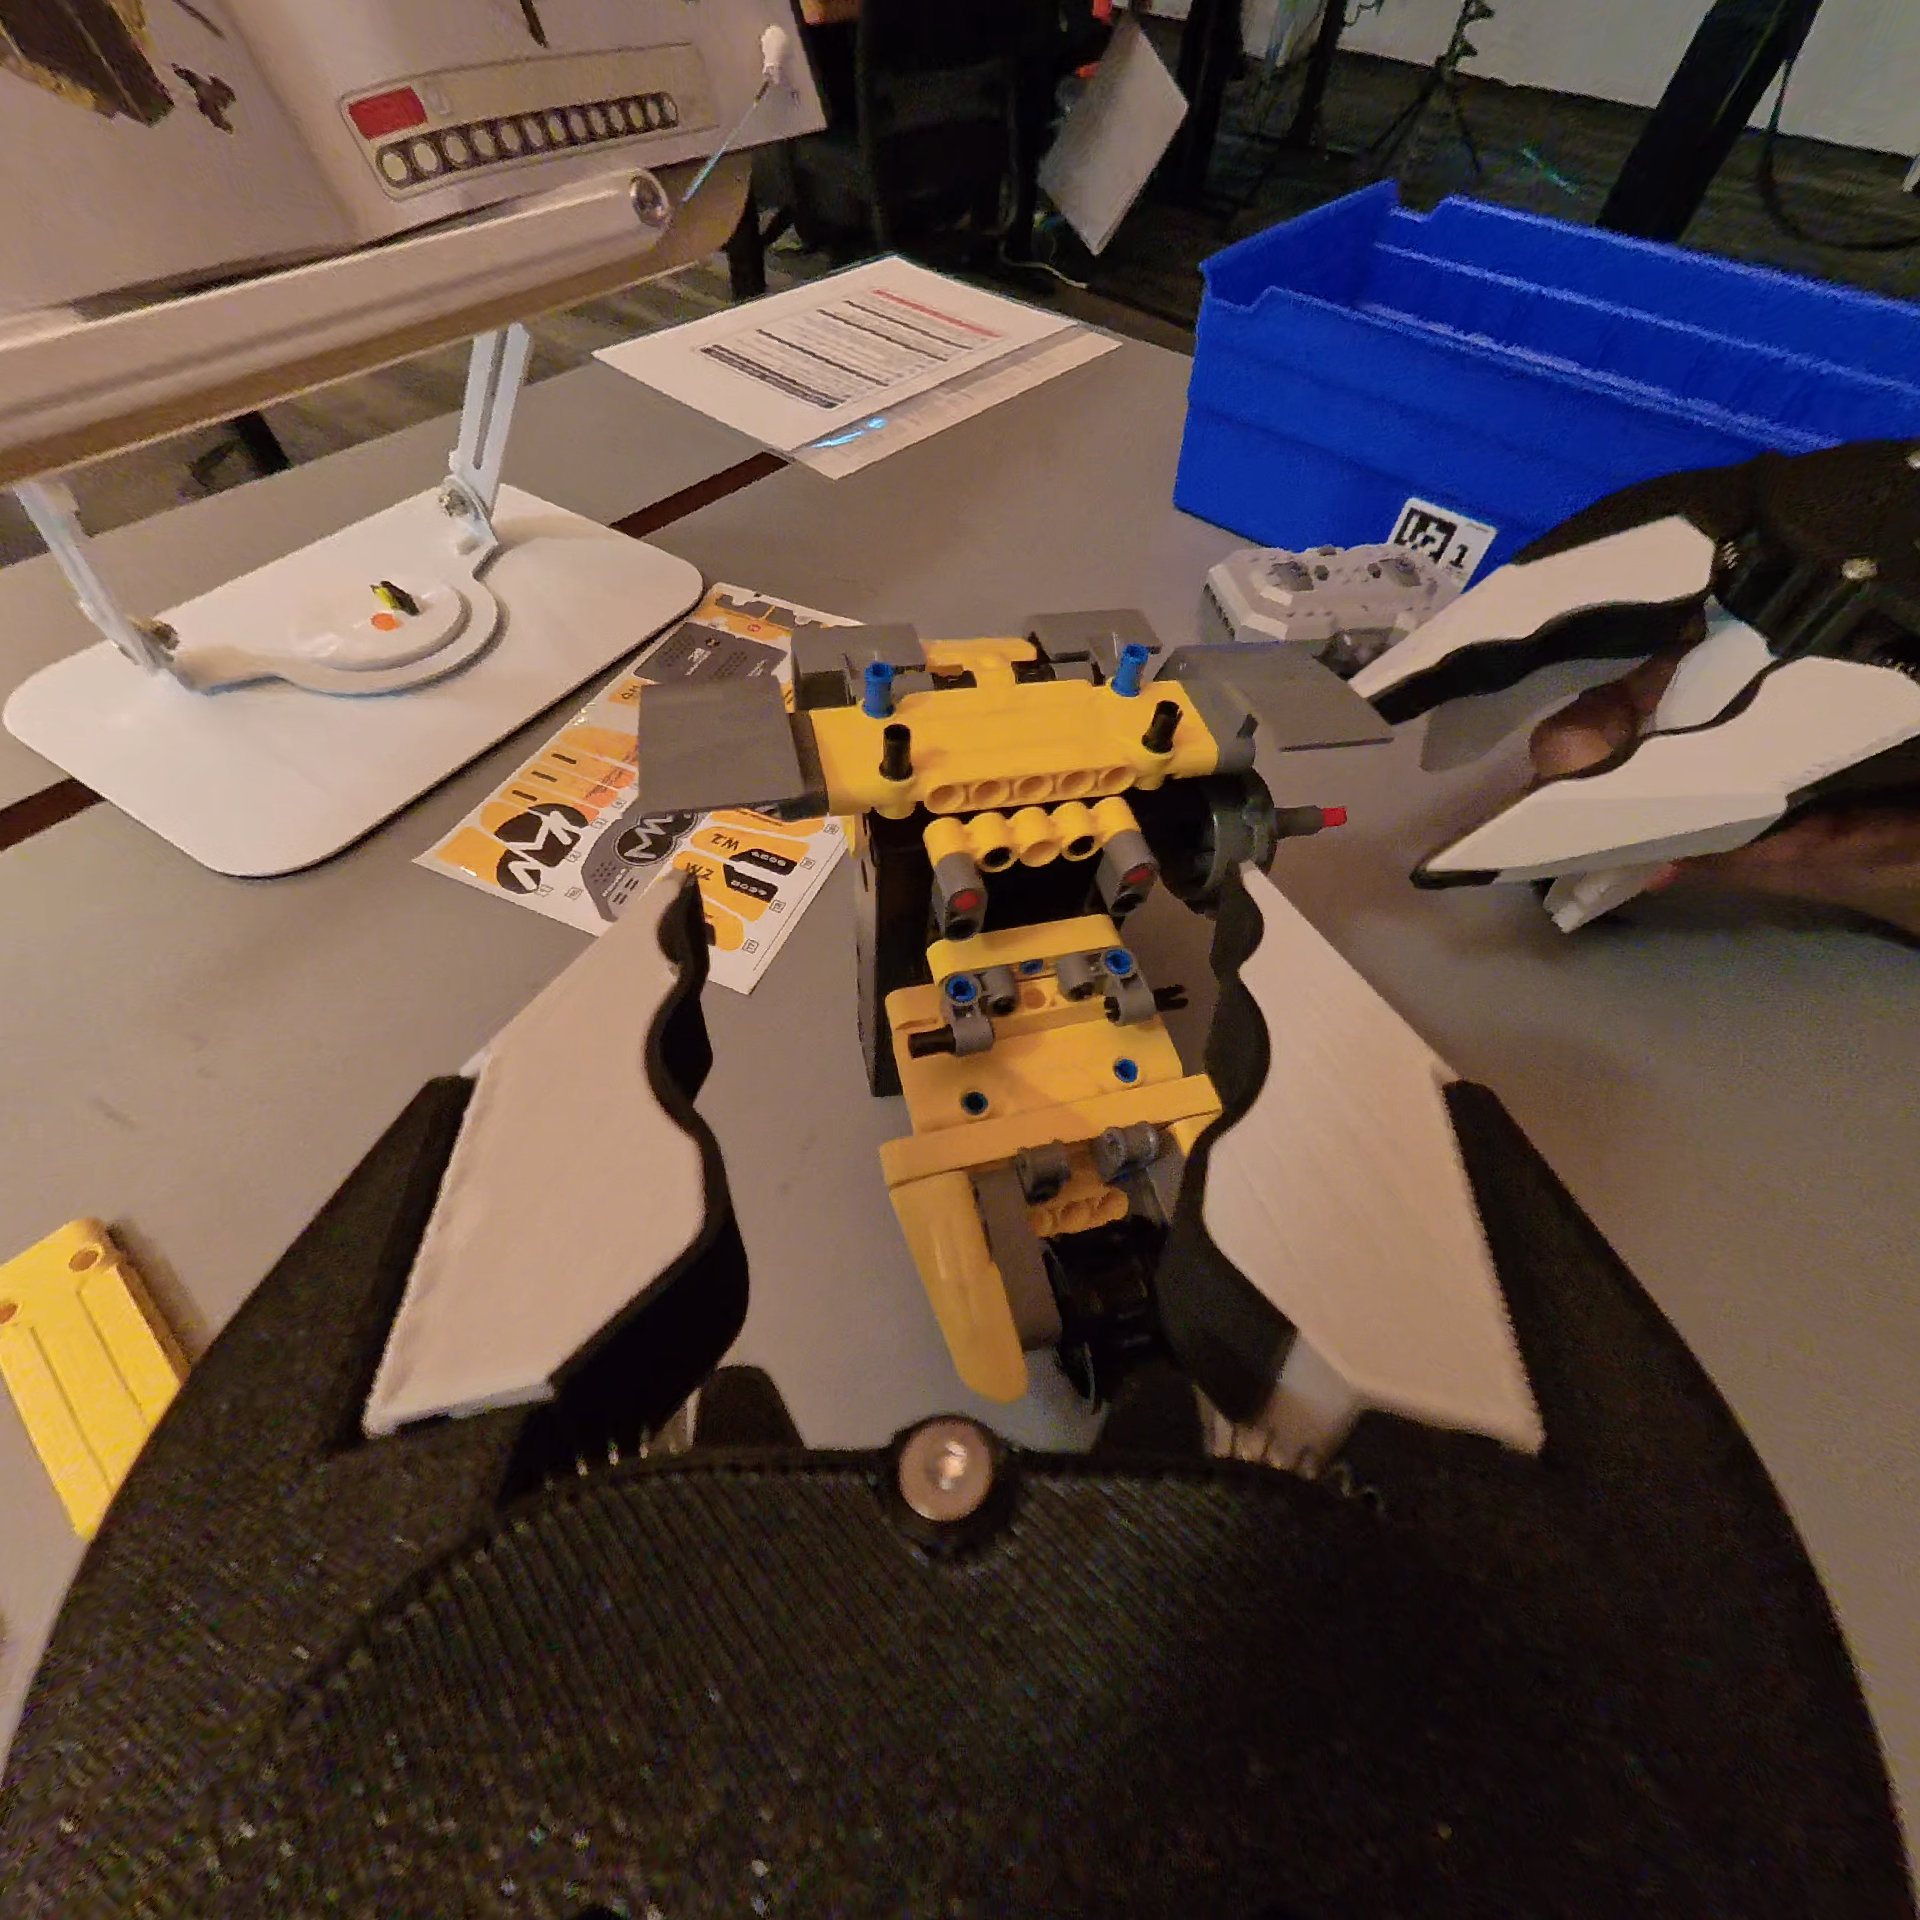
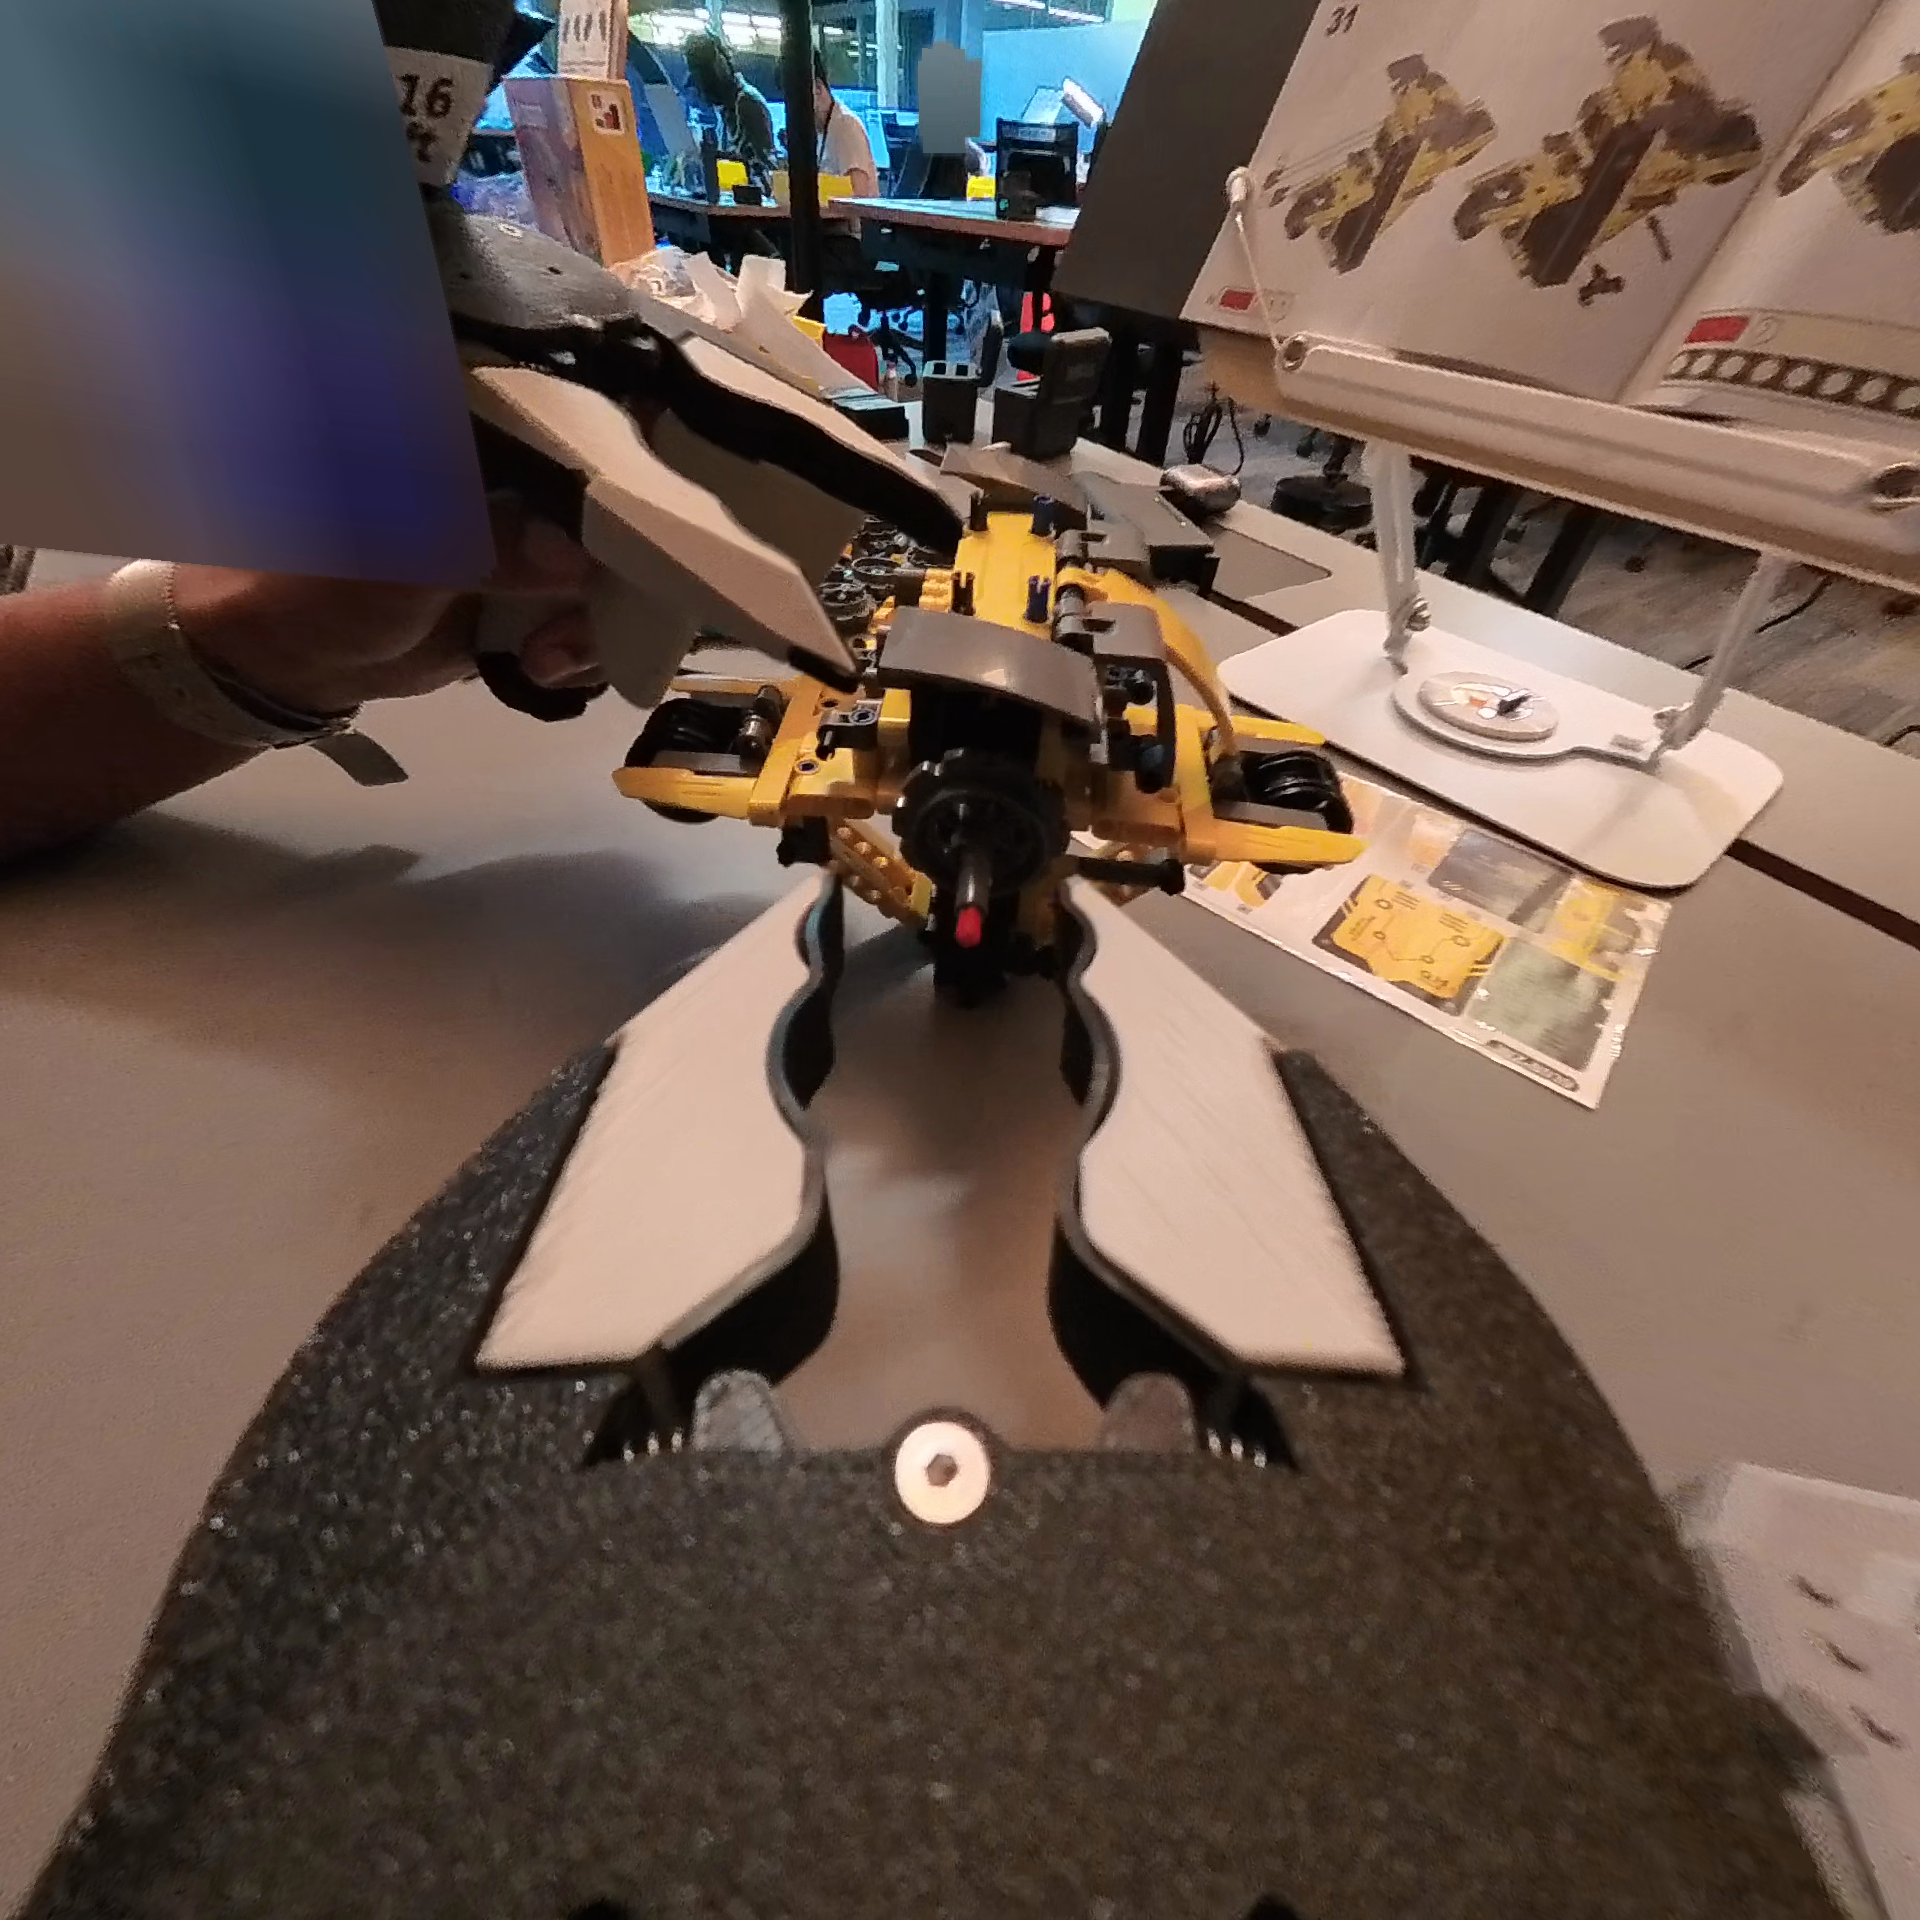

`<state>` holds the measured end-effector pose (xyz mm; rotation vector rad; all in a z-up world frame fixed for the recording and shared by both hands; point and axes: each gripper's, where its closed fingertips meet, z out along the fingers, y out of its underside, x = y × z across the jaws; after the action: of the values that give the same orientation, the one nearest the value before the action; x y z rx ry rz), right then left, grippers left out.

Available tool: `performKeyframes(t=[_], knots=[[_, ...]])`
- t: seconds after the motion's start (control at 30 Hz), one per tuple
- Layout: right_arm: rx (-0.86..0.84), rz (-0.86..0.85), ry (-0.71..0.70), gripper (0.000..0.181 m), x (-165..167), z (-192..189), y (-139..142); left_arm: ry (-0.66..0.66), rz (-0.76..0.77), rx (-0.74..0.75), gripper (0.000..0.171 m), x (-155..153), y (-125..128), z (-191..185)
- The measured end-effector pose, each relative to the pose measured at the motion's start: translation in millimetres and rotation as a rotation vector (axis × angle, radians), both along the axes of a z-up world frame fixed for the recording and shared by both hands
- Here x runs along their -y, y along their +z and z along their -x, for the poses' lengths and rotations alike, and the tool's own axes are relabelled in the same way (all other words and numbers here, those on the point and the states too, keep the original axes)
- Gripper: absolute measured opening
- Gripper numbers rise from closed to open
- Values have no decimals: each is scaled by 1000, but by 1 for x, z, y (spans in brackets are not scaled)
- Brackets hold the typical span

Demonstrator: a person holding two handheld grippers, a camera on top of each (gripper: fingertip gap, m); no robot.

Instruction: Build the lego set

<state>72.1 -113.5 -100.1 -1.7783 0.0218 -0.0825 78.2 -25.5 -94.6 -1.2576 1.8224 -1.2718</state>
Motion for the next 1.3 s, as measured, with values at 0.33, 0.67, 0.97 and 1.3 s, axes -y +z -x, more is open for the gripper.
performKeyframes(t=[0.33, 0.67, 0.97, 1.3], knots=[[-50, -6, 15, 42, -1, 0, -2, -7, 68, 6, 93, -5, 4, -1], [-121, -33, 0, 41, 3, -13, -1, -26, 88, 11, 90, -4, 4, 0], [-80, 30, -35, 64, 3, -22, -10, -80, 86, 74, 92, -5, 23, 12], [-102, 233, 66, 81, -3, 10, -39, -72, 11, 137, 82, 6, 50, 44]])
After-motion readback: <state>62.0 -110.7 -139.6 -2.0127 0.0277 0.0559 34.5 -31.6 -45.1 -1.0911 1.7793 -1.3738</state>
